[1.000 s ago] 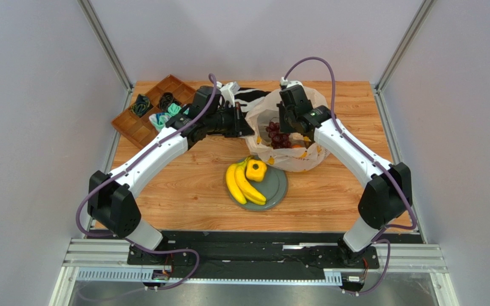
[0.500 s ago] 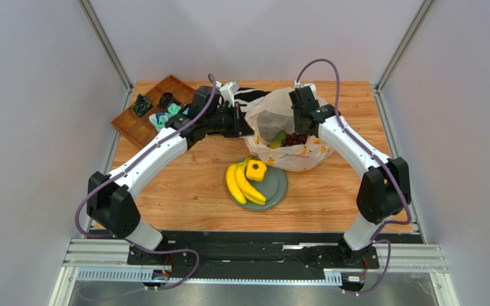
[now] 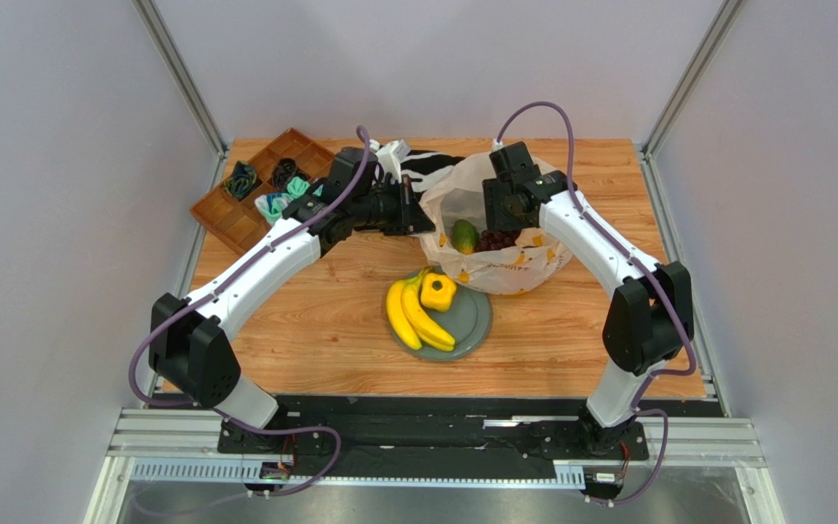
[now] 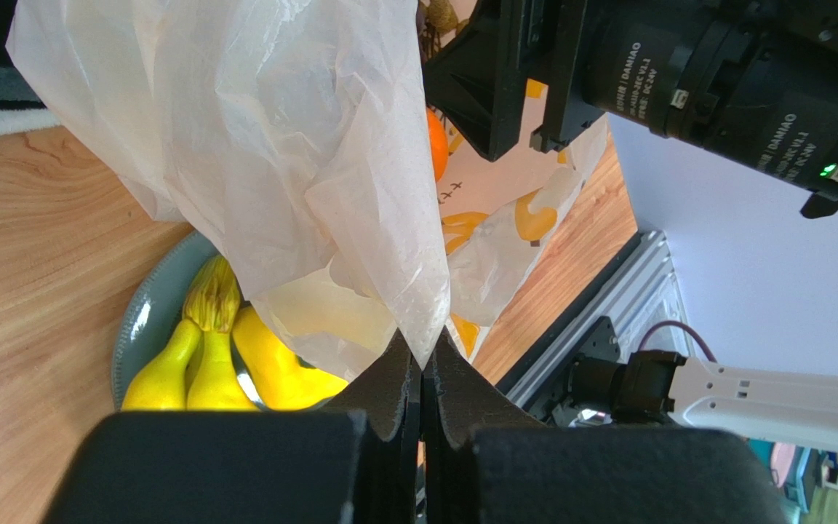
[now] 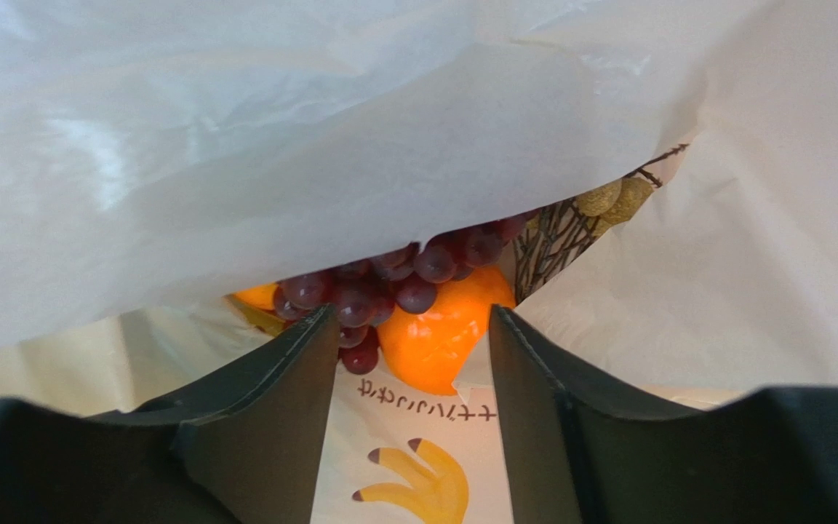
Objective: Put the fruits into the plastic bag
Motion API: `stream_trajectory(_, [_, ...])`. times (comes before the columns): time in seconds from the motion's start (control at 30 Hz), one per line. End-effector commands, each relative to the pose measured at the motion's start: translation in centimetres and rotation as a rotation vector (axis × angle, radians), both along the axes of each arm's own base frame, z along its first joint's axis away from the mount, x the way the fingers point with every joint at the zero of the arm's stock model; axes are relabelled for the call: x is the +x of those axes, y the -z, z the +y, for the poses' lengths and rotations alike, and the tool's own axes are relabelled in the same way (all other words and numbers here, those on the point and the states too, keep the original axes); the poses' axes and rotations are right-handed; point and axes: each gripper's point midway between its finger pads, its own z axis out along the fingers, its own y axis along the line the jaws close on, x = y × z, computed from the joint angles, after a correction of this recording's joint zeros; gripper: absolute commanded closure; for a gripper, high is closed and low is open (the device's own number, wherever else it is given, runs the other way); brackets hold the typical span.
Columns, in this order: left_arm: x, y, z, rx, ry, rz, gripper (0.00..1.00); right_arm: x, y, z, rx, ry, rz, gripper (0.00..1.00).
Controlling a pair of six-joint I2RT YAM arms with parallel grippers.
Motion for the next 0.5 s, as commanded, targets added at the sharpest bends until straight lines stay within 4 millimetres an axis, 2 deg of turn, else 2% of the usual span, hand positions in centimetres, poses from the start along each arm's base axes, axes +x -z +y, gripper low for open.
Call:
stream_trajectory(0.0, [0.4,-1.2,-0.3,-0.021,0.012,-0.031,1.0,-0.3,-7.1,2.3,0.156,-0.087,-0.133,0.47])
stream_trajectory(0.07, [0.4,-1.2,-0.2,-0.019,0.008,-0.033,1.0,-1.0,-9.2,3.0,0.212,-0.12,-0.172,0.49])
stream_trajectory(0.1, [0.5,-1.1,-0.2,-0.016,0.002,-0.034,1.0,-2.0,-11.7,3.7,0.272,-0.154,-0.225,0.49])
stream_trajectory(0.13, [0.6,-1.3,-0.2,-0.019,0.0,-0.037,1.0,-2.8,-12.9,4.1,0.306,-0.174,-0.253,0.5])
stream_trajectory(0.17, [0.7,-1.2,-0.2,-0.017,-0.004,-0.036,1.0,-3.6,-12.8,4.2,0.316,-0.18,-0.259,0.5])
stream_trajectory(0.2, [0.8,-1.2,-0.2,-0.017,-0.008,-0.037,1.0,-4.9,-13.8,5.7,0.377,-0.24,-0.277,0.51])
stream_trajectory(0.23, [0.9,-1.4,-0.3,-0.019,-0.008,-0.041,1.0,-6.5,-16.2,5.6,0.42,-0.263,-0.339,0.51])
stream_trajectory(0.33, [1.2,-1.6,-0.5,-0.02,-0.004,-0.041,1.0,-10.1,-15.7,7.7,0.505,-0.336,-0.344,0.55])
stream_trajectory(0.37, [1.3,-1.3,-0.6,-0.015,-0.002,-0.034,1.0,-11.7,-16.7,7.9,0.548,-0.354,-0.364,0.56])
stream_trajectory(0.4, [1.4,-1.4,-0.7,-0.017,-0.001,-0.035,1.0,-13.2,-15.1,9.0,0.562,-0.397,-0.326,0.58])
stream_trajectory(0.47, [1.6,-1.2,-0.8,-0.013,0.0,-0.028,1.0,-14.5,-14.0,9.8,0.579,-0.419,-0.298,0.59])
